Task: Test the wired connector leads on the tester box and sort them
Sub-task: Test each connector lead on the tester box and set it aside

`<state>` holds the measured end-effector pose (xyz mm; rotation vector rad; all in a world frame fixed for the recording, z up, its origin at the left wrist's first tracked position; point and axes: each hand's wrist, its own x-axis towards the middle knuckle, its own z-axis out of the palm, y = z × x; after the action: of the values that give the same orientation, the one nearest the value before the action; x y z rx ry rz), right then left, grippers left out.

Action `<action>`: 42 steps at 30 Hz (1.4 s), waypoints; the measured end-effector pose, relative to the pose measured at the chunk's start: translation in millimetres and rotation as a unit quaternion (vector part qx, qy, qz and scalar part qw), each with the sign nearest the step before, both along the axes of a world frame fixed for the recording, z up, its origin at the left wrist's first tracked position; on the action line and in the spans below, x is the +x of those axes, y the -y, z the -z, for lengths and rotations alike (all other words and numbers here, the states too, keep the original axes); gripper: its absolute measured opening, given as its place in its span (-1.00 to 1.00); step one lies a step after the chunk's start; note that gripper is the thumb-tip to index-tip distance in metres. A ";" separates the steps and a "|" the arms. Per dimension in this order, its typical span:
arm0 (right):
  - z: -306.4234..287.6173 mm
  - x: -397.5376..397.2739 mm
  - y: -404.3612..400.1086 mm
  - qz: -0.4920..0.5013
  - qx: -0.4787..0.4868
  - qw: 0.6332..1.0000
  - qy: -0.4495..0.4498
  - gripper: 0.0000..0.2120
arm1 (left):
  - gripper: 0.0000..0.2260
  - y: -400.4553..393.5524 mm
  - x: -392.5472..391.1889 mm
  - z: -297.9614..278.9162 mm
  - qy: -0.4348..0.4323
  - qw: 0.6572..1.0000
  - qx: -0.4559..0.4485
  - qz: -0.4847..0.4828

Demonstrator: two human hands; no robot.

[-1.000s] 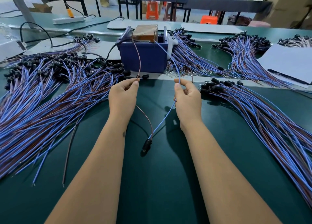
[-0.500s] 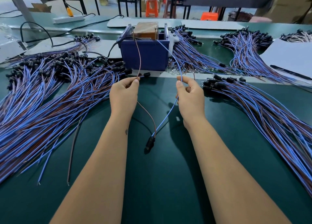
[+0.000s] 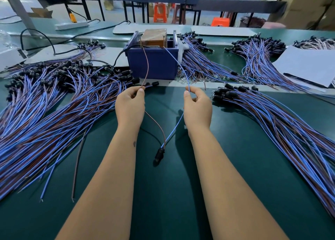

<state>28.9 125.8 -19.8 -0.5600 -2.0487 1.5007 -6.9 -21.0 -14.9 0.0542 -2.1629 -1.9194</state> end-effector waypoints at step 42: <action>-2.1 -1.8 0.9 0.016 0.018 0.999 0.036 -0.80 | -0.84 2.1 -2.9 1.9 0.025 1.000 -0.003 -0.018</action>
<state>27.1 124.9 -17.7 -0.6385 -2.1053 1.4418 -9.7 -23.1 -16.9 0.1391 -2.1835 -1.9120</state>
